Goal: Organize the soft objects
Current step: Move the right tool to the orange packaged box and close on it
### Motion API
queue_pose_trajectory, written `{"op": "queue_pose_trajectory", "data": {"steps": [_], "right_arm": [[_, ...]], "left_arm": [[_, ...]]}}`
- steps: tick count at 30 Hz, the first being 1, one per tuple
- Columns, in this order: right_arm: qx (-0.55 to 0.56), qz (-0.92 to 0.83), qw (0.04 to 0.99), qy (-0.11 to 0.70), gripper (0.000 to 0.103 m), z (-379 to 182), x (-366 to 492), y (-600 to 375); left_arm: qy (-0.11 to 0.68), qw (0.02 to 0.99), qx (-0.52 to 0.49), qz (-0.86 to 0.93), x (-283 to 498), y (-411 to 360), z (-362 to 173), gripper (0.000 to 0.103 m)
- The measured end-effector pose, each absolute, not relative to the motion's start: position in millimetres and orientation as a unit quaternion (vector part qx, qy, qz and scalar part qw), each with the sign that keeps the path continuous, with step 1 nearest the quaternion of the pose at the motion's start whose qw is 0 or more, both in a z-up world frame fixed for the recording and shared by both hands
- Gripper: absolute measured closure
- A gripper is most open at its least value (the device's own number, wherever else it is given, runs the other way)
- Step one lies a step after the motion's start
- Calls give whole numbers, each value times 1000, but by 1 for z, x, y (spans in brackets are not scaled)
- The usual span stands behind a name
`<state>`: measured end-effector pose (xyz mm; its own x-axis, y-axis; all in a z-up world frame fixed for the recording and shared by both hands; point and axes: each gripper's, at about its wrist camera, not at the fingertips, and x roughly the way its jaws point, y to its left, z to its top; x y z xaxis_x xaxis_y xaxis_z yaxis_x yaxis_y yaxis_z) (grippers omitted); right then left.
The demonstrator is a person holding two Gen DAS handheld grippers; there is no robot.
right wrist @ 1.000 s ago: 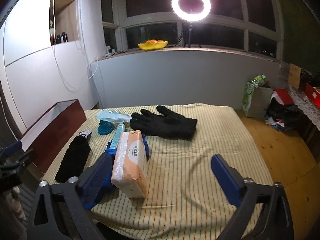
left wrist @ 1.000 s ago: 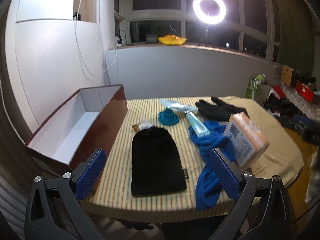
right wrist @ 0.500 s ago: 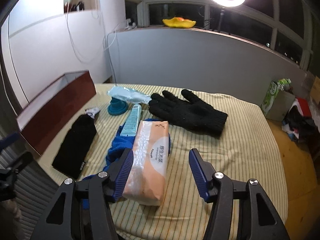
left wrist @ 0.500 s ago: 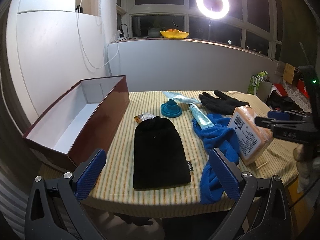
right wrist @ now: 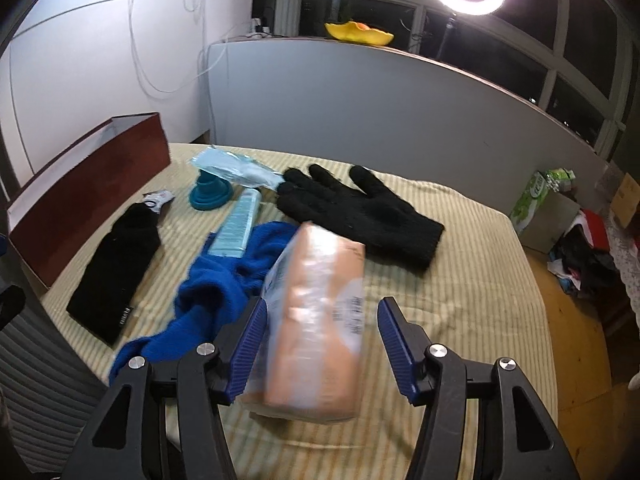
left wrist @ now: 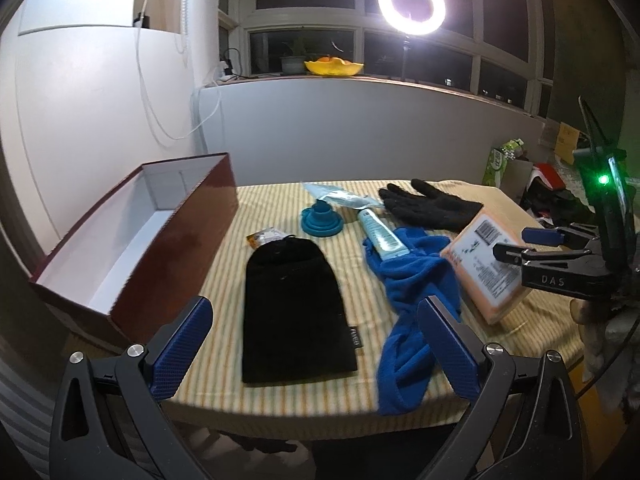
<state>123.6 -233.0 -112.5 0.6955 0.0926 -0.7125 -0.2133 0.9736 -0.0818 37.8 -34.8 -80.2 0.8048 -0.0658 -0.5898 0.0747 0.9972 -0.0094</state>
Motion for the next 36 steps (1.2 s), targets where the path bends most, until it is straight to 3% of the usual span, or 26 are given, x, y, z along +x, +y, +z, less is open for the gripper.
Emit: {"op": "queue_pose_trajectory", "data": {"steps": [21,26,31,36], "right_arm": [[62,119,889,439,43,-135,139,-333],[98,151,875,450,43,-137,148,-340],[115,174,861,464,44,-139,159,-336],[155,189,840,485,56,-148,167,-343]], "left_arm": [[399,902,-20,-162,99,-141,-111,2],[420,885,-19,-200,108,-165,-119,20],[448,866,-22,-221,118,-181,-132,31],[466,853,-33,-233,127,-185,-140,43]]}}
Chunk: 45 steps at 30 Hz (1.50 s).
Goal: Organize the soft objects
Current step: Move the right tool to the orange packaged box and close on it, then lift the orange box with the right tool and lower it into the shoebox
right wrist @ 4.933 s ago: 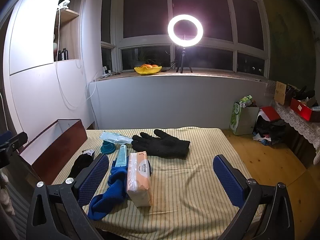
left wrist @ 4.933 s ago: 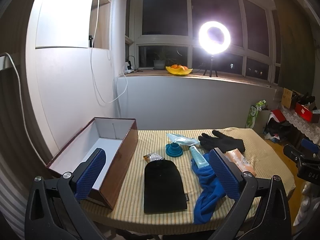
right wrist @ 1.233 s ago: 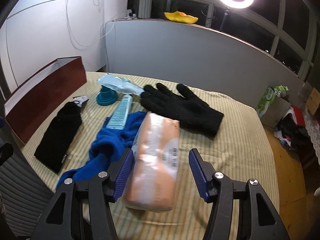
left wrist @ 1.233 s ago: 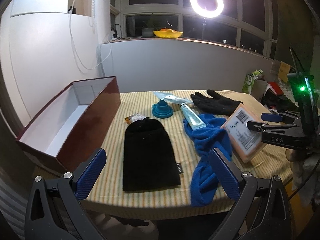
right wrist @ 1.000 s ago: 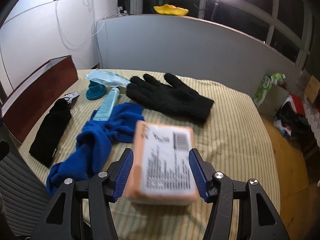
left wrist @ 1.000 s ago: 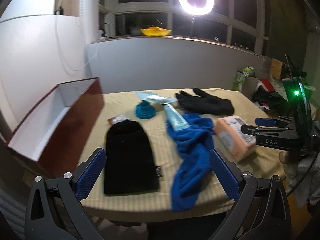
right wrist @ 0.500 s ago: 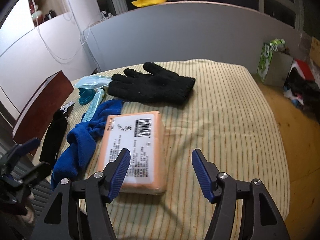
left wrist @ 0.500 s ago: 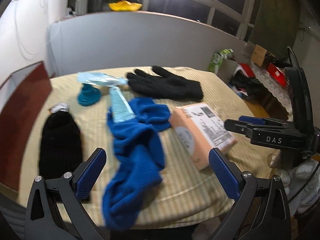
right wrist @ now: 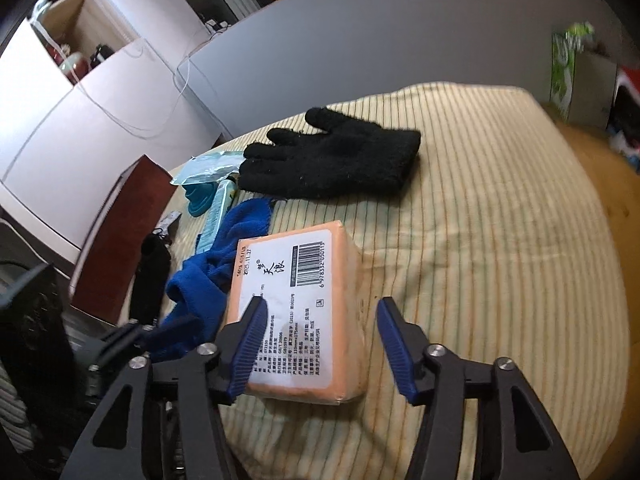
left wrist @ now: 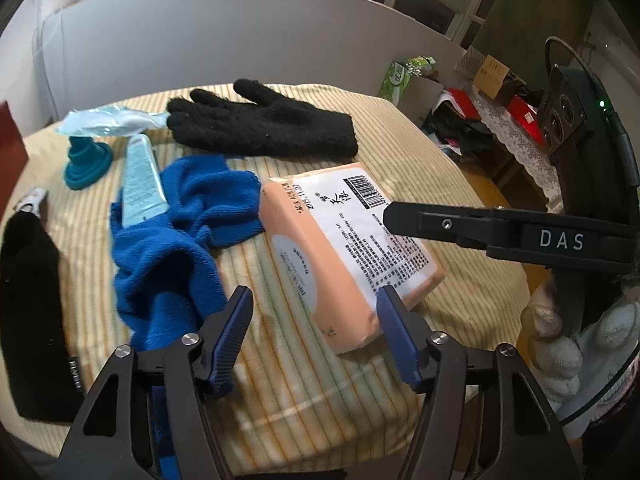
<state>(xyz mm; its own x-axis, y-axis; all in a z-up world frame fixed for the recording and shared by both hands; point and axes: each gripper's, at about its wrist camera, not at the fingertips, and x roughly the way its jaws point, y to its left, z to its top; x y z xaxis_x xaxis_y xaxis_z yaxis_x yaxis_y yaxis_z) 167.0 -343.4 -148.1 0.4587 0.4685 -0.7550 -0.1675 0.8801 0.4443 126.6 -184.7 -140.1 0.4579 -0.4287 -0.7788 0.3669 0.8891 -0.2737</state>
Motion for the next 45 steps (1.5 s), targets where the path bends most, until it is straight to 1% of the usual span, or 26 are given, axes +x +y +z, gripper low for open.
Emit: {"op": "queue_pose_trajectory", "data": {"steps": [2,5,9,14,20,28,36,45], "right_arm": [[156,191,836,490,60,-151,169,-343],[156,195,831,497,62,-154,170,-341],[161,203,824,504,64,-156,172,-338],[157,198,823,508,64,-158,173,-335],[141,186,827,511,65,-156,171,-329],[126,184,839,496,65,-129,153,-320],[95,207,853,469,65,-88,139,-279],[58,276,853,439,65,-44,140,-189]], "left_arm": [[464,852,-34,-240,127,-186,-139,48],[464,850,-25,-246,128,-190,-138,48],[475,841,-40,-256,134,-190,-142,48],[487,827,-52,-277,138,-194,-145,48],[485,826,-40,-285,134,-202,-143,49],[453,843,-34,-286,116,-189,-118,50],[418,866,-55,-269,105,-144,-88,50],[366,900,-96,-214,93,-45,-51,50]]}}
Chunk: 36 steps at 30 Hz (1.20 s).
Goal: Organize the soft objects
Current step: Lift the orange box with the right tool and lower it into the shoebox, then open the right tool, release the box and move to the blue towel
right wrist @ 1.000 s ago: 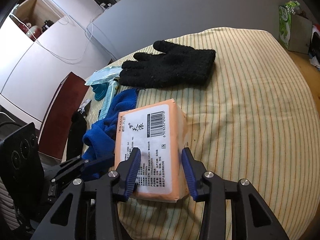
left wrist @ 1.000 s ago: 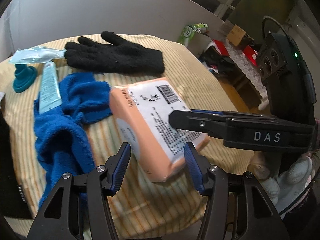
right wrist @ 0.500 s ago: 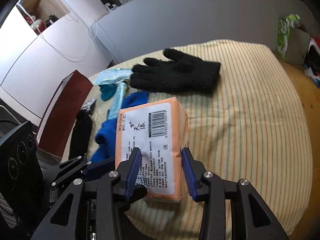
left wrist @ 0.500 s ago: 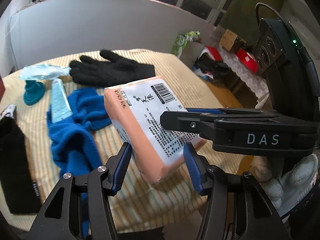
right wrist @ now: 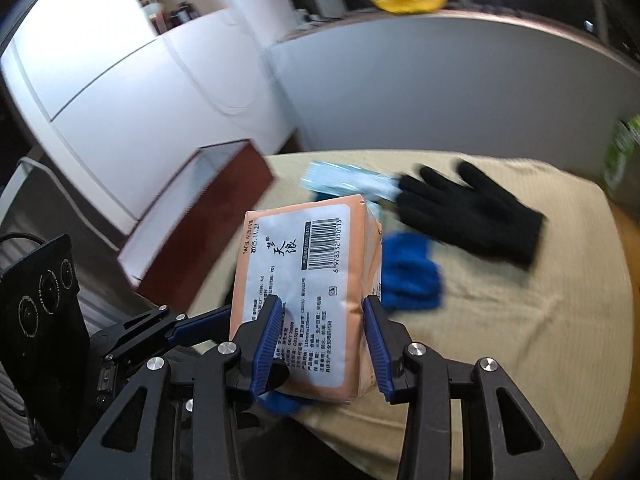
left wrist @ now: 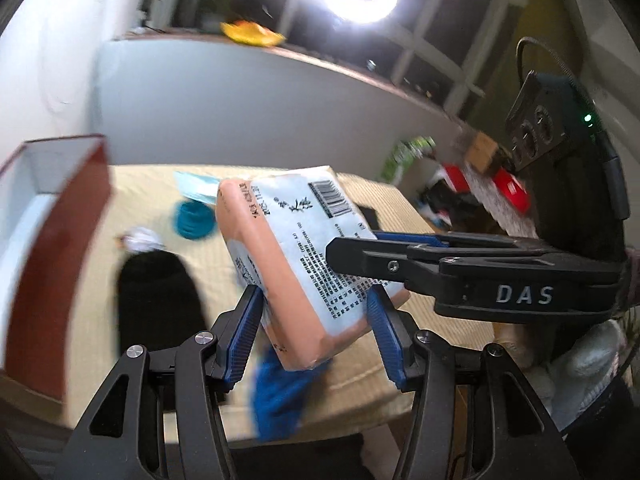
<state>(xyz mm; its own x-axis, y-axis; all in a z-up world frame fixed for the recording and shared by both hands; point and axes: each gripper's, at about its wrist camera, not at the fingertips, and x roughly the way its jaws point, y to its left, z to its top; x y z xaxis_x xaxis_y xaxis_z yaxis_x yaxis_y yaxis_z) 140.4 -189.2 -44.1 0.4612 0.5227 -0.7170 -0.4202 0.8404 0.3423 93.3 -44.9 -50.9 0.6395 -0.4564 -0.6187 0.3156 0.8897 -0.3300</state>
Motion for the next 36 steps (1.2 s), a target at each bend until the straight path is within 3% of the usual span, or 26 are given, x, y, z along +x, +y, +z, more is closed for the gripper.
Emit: {"op": "queue_pose_trajectory", "data": {"steps": [13,30,34,36], "right_arm": [[37,387,820,421,65,-21,174,-13],[-6,419,799,431,65,-31,189,82],[-1,413,808,419,51,-27,186,69],[-3,405,814,416,51,-27,184,61]], "left_arm": [[325,934,-125,-73,93,119,-33,50],[341,933,-109,37,96,179,-51,50],[339,934,-109,40,85,183,-52,50],[337,934,-107,42,85,182,-51,50]]}}
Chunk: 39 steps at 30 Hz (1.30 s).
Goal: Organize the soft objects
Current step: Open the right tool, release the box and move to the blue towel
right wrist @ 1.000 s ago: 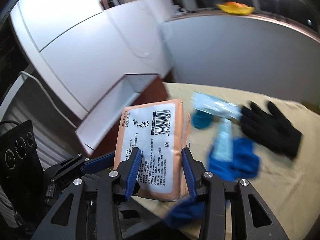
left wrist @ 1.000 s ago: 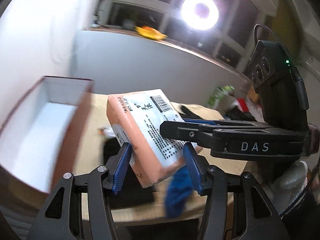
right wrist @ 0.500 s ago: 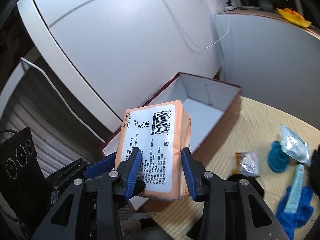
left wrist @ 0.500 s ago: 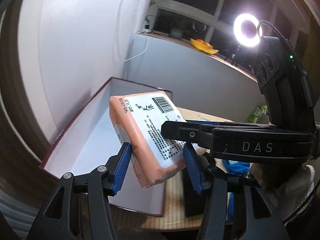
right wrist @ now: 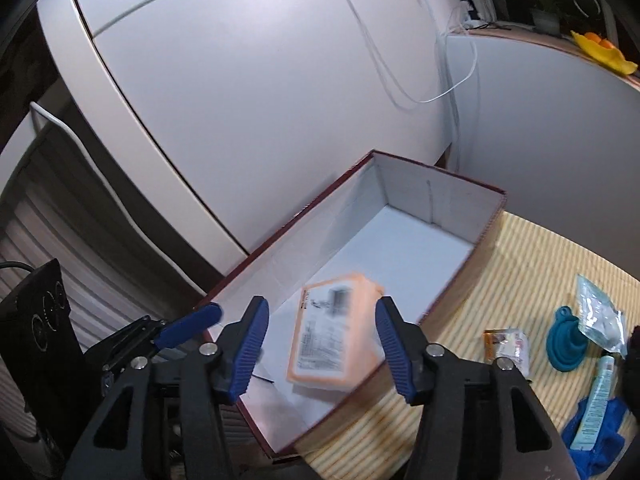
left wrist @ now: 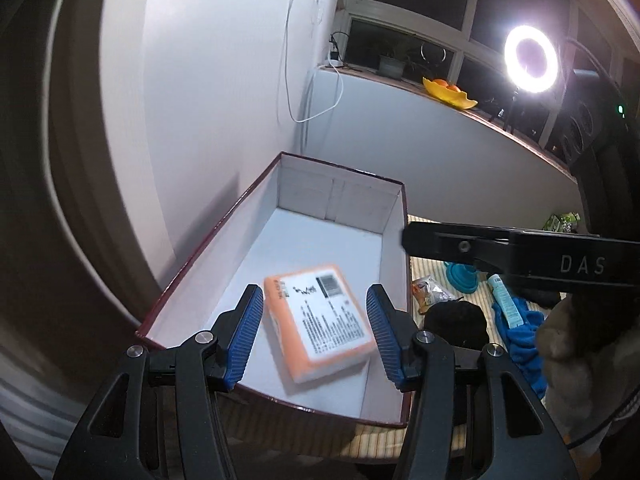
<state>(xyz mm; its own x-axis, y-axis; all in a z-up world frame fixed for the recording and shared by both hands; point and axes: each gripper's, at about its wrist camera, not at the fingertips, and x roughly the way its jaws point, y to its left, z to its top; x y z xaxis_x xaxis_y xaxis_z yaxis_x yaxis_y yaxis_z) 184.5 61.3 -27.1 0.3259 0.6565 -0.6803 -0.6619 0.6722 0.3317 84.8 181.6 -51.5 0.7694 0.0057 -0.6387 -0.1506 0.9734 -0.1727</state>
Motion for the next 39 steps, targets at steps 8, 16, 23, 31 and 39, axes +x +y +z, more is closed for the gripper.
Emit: {"op": "queue_pose_trajectory", "data": {"steps": [8,16,23,31,39], "right_arm": [[-15,380,832,403,51,-31,177,30],[73,370,844,381,49,-35,170,-27],[60,326,867,372,49,-39,162,-68],[-3,269,892,365,49,-40,146,-121],[5,239,882,407,49,-54,134,-176]], "left_arm": [[332,937,-105,38,79,169,-46,50],[320,944,-71,35,64,143,-40,50],[322,944,-65,15,58,122,-42,50],[335,940,-63,-23,52,87,-53,50],[370,924,-69,-70,52,49,-77,47]]}}
